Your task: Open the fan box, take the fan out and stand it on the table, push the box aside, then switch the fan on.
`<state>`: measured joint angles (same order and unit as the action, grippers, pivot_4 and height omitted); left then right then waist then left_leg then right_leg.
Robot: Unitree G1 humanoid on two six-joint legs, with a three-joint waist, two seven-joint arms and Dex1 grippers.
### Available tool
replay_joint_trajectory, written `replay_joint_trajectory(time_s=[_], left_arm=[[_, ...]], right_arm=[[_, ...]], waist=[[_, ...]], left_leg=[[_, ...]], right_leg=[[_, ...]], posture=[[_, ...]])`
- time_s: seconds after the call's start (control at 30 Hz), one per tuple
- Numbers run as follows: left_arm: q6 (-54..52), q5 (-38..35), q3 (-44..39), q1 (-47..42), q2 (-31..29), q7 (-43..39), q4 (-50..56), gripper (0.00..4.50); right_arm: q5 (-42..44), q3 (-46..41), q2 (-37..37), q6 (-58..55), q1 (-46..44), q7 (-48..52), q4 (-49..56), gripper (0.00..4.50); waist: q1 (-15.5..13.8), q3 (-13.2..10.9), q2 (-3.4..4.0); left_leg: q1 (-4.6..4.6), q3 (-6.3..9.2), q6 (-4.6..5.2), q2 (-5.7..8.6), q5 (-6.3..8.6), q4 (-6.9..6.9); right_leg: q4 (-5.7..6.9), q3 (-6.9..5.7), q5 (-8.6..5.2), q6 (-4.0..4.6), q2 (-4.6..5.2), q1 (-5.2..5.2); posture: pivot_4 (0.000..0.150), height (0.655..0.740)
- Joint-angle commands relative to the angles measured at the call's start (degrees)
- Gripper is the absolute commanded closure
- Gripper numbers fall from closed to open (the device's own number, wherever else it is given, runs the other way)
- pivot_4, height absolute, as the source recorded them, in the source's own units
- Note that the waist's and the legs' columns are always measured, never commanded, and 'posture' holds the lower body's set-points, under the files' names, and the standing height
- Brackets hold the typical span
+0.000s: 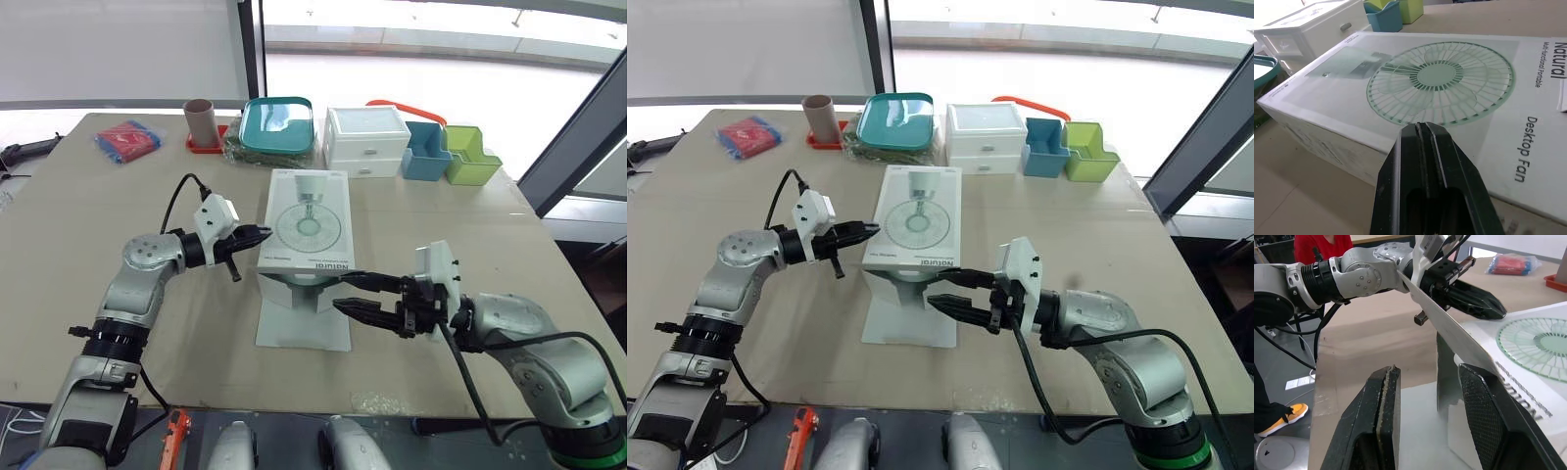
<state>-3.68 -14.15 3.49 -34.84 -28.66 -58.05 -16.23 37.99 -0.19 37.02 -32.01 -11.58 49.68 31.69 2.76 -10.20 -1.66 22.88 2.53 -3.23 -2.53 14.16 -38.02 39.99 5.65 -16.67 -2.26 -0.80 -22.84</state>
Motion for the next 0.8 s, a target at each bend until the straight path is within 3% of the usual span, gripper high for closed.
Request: replay_joint_trajectory(time_s=[0.03,0.8], left_arm=[[-0.43,0.32,0.21,0.14,-0.93,-1.47,-0.45,4.5],[-0.15,0.02,-1.29,1.31,-0.85,-0.51,1.26,4.5]], right_arm=[[1.47,-0.76,-1.52,-0.07,-2.02,-1.69,0.51,2.34],[-6.06,4.75,-8.64,-1.36,-11.38,-8.86,-10.19,2.34]], waist=[[-0.01,0.0,0.0],[0.0,0.0,0.0]], left_leg=[[0.0,0.0,0.0,0.0,0.0,0.0],[0.09,0.02,0.01,-0.01,0.01,0.03]], right_leg=[[0.0,0.0,0.0,0.0,0.0,0.0],[-0.01,-0.02,-0.01,0.03,0.0,-0.1]], posture=[[0.15,0.74],[0.15,0.74]])
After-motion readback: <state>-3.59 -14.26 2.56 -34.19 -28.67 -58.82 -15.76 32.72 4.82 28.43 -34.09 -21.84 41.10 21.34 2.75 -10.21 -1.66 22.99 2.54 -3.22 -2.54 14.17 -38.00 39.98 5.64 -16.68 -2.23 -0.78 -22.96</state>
